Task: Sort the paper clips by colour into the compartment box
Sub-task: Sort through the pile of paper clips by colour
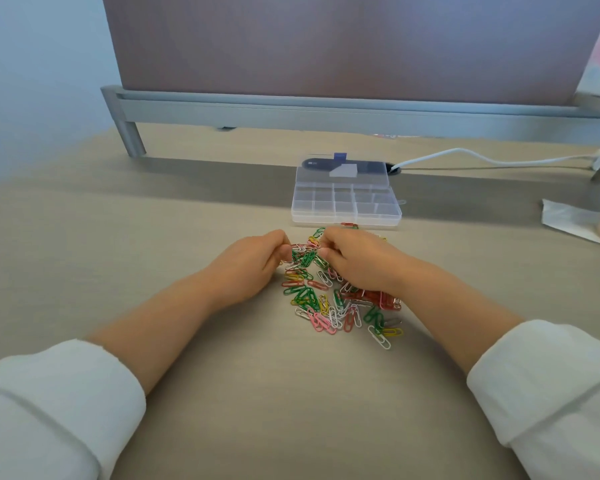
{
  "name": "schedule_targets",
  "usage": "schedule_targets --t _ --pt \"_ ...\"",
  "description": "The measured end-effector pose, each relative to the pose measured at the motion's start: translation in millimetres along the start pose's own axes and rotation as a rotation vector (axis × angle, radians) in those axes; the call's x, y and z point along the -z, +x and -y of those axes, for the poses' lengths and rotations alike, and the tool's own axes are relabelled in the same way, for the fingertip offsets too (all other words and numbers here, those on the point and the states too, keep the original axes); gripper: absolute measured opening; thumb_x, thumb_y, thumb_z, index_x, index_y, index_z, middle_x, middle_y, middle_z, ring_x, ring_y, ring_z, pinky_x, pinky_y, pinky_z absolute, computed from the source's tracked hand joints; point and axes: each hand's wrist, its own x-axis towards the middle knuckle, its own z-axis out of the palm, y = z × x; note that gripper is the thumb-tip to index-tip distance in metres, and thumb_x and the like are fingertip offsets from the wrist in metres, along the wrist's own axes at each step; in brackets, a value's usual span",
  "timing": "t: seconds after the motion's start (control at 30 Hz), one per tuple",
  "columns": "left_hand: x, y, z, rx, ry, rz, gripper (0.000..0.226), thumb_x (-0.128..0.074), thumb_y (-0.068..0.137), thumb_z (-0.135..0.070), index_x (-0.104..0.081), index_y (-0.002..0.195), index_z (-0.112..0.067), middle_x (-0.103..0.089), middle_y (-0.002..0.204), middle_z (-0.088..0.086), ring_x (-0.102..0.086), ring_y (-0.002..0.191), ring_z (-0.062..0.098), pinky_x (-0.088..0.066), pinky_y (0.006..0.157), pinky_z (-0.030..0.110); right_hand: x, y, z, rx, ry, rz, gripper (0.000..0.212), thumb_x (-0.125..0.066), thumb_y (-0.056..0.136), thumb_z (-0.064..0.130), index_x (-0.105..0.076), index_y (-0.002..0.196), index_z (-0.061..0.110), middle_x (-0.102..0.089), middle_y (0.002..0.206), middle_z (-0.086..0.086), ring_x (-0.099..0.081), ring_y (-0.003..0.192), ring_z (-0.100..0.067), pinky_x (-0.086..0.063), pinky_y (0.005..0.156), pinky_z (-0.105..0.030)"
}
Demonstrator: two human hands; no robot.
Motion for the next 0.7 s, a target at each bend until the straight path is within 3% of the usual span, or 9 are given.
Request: schedule_targets --t 0.17,0.27,0.37,0.47,0.7 --pt "-5.2 5.9 -11.0 0.099 0.057 -0.023 0.026 -0.029 0.099 -0.015 -0.052 0.111 -0.015 -0.061 0.094 0.007 -0.049 0.083 0.024 -0.034 0.069 0.031 4.0 -4.2 -3.2 0.004 0.139 0.045 0.012 -0.03 0.1 0.02 -0.041 0.097 0.017 -0.047 0.075 0.004 -0.043 0.069 -0.015 -0.034 0.059 -0.028" --pt "-7.4 8.0 -18.8 0.14 0.217 -0.069 0.021 -0.037 0.095 -0.025 -0.054 0.106 -0.018 -0.065 0.101 0.008 -0.057 0.092 0.028 -0.039 0.071 0.032 5.9 -5.3 -3.9 0.029 0.185 0.032 0.021 -0.031 0.1 0.015 -0.047 0.109 0.023 -0.04 0.072 0.015 -0.04 0.066 -0.001 -0.032 0.059 -0.021" --pt "-7.8 7.9 -22.1 0.136 0.339 -0.091 0.022 -0.047 0.091 -0.039 -0.058 0.101 -0.023 -0.066 0.099 0.003 -0.058 0.095 0.024 -0.036 0.068 0.029 6.5 -5.2 -5.5 0.036 0.22 0.047 0.027 -0.029 0.098 0.008 -0.051 0.091 0.023 -0.045 0.071 0.012 -0.042 0.066 -0.002 -0.035 0.061 -0.023" --pt "-6.9 8.5 -21.5 0.164 0.304 -0.073 0.022 -0.051 0.09 -0.04 -0.061 0.101 -0.023 -0.066 0.1 0.003 -0.057 0.098 0.023 -0.038 0.07 0.029 5.3 -2.9 -10.0 0.019 0.233 0.047 0.037 -0.029 0.095 0.005 -0.045 0.076 0.033 -0.05 0.075 0.009 -0.044 0.069 -0.005 -0.034 0.062 -0.024" --pt "0.8 6.1 -23.5 0.227 0.191 -0.042 0.016 -0.061 0.085 -0.033 -0.065 0.097 -0.024 -0.064 0.094 0.003 -0.056 0.094 0.022 -0.035 0.068 0.027 10.9 -5.5 -5.6 0.016 0.215 0.03 0.033 -0.033 0.09 0.008 -0.046 0.066 0.025 -0.05 0.071 0.006 -0.045 0.071 -0.012 -0.039 0.071 -0.034"
